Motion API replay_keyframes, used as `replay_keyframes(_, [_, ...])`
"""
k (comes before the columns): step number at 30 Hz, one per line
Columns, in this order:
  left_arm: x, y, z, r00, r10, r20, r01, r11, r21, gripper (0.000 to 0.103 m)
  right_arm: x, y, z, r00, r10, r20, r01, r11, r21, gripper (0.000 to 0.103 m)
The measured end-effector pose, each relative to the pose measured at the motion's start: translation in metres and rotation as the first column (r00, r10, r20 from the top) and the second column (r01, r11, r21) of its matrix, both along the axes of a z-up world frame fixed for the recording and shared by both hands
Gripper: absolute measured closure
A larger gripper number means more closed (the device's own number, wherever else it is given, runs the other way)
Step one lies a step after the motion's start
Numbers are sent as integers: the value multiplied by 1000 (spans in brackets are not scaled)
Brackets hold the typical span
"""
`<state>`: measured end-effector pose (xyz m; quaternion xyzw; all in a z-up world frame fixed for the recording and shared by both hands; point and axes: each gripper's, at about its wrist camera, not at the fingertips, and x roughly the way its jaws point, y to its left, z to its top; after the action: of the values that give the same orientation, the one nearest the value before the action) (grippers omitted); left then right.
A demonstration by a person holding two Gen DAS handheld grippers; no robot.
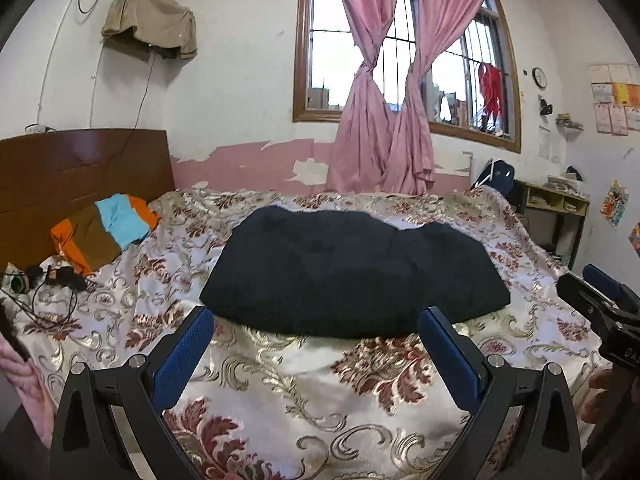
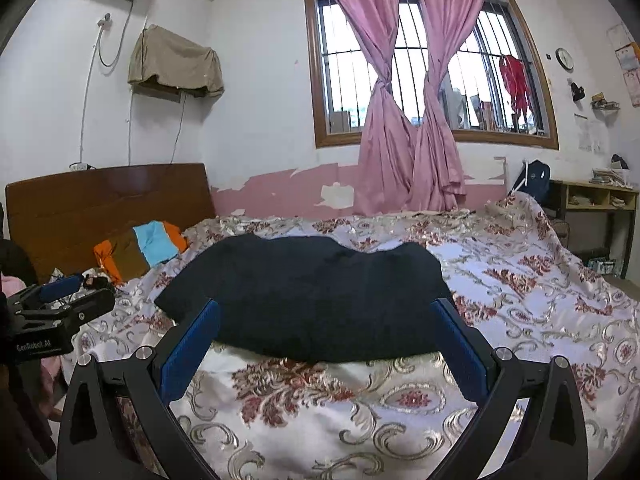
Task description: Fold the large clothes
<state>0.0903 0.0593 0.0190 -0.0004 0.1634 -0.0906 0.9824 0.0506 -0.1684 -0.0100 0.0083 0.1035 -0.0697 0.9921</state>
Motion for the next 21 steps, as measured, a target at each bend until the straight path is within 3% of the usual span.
replay_keyframes(10, [1, 8, -27, 998, 60, -30, -60, 998, 8, 0, 8, 8, -32, 998, 8, -66, -8, 1000, -8, 1])
replay_keyframes(21, [2, 7, -38, 998, 46, -31, -46, 999, 20, 0, 9, 2, -44, 997, -28, -72, 28, 1000, 3, 1])
